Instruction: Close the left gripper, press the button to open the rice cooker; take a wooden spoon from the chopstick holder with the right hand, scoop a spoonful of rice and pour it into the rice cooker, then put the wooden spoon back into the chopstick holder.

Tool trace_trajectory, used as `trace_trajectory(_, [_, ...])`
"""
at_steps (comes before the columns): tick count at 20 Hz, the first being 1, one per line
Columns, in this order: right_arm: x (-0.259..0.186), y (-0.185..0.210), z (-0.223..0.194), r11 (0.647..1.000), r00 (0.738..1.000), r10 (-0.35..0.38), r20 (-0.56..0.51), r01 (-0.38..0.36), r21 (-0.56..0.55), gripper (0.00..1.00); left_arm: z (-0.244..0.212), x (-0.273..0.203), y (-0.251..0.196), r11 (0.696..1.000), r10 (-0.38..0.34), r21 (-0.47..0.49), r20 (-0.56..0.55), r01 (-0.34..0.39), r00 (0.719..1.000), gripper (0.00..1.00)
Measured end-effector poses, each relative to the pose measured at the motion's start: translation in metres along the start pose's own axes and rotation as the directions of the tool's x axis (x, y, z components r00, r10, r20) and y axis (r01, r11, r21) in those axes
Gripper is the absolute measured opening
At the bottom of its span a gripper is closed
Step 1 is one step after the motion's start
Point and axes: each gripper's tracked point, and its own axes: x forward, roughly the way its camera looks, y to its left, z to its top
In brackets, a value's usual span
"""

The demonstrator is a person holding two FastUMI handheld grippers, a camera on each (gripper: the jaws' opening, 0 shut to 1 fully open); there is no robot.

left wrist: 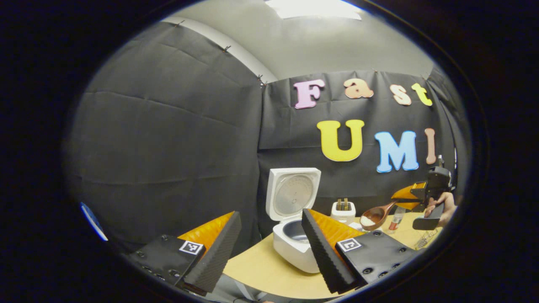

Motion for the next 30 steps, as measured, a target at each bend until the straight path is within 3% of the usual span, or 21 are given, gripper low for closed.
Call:
trace_trajectory(11, [0.098,0.046,-0.09,0.981,0.992,0.024,-0.126,-0.048,-0.188,0.12,-0.017,-0.016,0.079,0.987,0.163,0.005,-0.039,-0.163,0.986,0.99])
trace_trajectory(19, [0.15,0.039,-0.13,0.902,0.986,-0.034,-0.164,-0.04,-0.43,0.11,-0.027,-0.035,0.098,0.971,0.239,0.009,-0.065,-0.239,0.969,1.0])
trace_trajectory(21, [0.153,0.035,-0.133,0.851,0.985,-0.058,-0.16,-0.035,-0.523,0.12,-0.026,-0.036,0.099,0.968,0.25,0.008,-0.061,-0.25,0.966,0.99])
trace_trajectory(23, [0.153,0.032,-0.134,0.779,0.985,-0.077,-0.154,-0.037,-0.626,0.12,-0.025,-0.037,0.098,0.967,0.255,0.016,-0.062,-0.254,0.965,0.99])
trace_trajectory(27, [0.153,0.04,-0.125,0.573,0.993,-0.045,-0.112,-0.066,-0.817,0.12,-0.019,-0.041,0.097,0.965,0.264,0.017,-0.042,-0.263,0.964,1.0])
trace_trajectory(30, [0.149,0.048,-0.121,0.432,0.995,-0.016,-0.097,-0.081,-0.898,0.12,-0.02,-0.044,0.096,0.962,0.271,0.007,-0.047,-0.271,0.961,1.0])
